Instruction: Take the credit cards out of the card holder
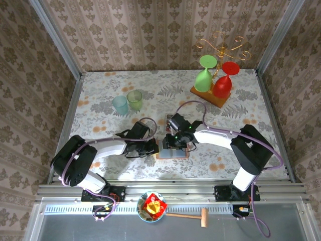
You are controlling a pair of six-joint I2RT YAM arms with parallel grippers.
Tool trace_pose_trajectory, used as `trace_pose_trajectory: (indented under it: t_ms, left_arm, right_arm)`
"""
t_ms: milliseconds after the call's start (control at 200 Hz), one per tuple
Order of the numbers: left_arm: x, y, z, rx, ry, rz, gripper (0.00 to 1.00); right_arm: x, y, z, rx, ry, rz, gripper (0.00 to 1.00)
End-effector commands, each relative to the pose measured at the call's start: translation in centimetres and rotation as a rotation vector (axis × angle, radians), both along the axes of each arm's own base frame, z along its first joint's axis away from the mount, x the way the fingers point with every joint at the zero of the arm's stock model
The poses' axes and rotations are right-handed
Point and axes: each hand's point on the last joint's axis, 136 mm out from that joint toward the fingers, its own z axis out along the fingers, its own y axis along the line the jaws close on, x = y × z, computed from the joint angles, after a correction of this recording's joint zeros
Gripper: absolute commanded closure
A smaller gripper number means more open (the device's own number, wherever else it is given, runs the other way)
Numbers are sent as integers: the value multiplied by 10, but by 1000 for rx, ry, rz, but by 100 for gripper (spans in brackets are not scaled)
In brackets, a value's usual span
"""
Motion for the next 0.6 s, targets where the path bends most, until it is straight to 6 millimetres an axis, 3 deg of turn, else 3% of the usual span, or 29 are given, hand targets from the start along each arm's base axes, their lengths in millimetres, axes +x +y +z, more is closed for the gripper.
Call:
trace_pose_trajectory:
  t_ms: [0, 205, 400, 595]
  left_arm:
    - [-3, 2, -3, 1, 13, -7, 96]
    - [-7, 4, -7, -1, 25, -3, 96]
    - [-8, 4, -7, -1, 26, -5, 96]
    - [-8, 5, -8, 1, 27, -5, 96]
  right_arm:
    - [5, 19, 1, 26, 2, -1, 68]
    - [0, 26, -20, -30, 33, 23, 66]
    - [-3, 6, -33, -150, 35, 24, 65]
    - [-2, -12, -30, -243, 10, 34, 64]
